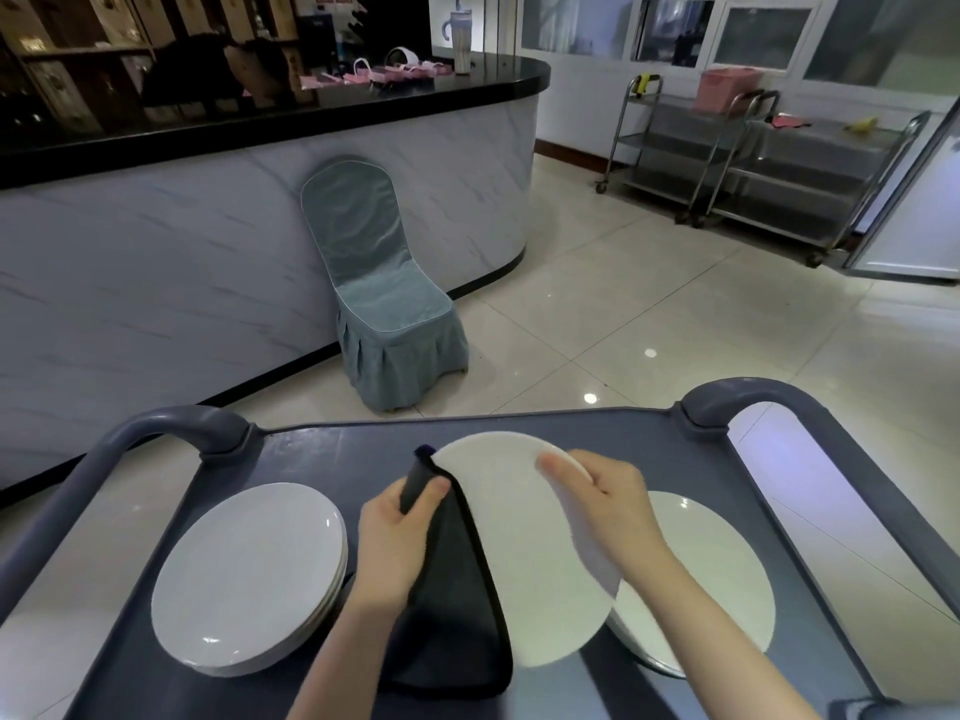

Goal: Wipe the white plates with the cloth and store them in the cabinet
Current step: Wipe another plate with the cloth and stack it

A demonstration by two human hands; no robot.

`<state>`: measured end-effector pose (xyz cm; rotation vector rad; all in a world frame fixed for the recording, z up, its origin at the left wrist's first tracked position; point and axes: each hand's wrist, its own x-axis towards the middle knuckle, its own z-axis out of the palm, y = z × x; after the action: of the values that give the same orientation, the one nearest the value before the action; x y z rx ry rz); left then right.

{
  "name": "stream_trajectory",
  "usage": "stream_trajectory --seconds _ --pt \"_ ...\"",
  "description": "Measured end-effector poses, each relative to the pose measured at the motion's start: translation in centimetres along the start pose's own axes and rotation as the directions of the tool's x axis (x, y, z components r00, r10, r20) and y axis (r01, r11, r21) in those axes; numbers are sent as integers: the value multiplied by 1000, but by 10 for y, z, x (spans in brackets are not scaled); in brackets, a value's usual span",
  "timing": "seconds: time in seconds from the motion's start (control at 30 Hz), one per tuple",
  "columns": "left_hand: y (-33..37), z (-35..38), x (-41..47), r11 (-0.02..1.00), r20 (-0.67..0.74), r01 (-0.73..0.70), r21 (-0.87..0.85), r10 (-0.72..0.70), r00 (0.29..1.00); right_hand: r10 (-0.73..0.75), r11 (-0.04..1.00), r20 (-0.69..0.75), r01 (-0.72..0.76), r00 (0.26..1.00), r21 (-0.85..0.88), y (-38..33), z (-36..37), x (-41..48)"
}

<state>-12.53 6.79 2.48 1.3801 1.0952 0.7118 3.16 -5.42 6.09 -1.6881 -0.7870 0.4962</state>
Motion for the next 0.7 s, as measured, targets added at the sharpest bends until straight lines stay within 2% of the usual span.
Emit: stream_trajectory --seconds 0.07,0.13,0.2,0.27,0.37,0.47,0.53,0.6,0.63,0.7 --pt "-4 4 -3 976 -141 133 -172 -158 977 153 961 -206 -97 967 257 7 24 -18" --pt "-10 9 -8 925 -215 241 -294 -310 926 312 869 -333 -126 890 479 19 48 -32" --pt "-17 12 -16 904 -253 301 -305 -381 889 386 830 -402 -123 830 543 33 63 -37" --pt "-21 12 -22 898 -256 315 -308 -397 881 386 846 -395 -149 834 511 45 65 -38" --pt "-17 2 -20 937 -258 259 -233 -316 913 314 915 -236 -227 920 332 49 48 -35" --pt "-3 -15 -7 997 -229 63 -40 -70 971 123 987 -56 -117 991 110 33 17 -19" --pt "10 -19 -1 988 -41 -108 111 113 993 19 997 108 -11 994 -74 16 0 0" --pt "24 -15 3 935 176 -267 234 230 957 -19 954 309 110 951 -278 6 -5 14" --pt "28 -12 6 903 247 -328 278 263 933 -35 925 371 171 928 -339 2 -4 16" --pt "32 -7 10 865 311 -387 319 290 905 -71 909 397 222 915 -352 -2 -3 17"
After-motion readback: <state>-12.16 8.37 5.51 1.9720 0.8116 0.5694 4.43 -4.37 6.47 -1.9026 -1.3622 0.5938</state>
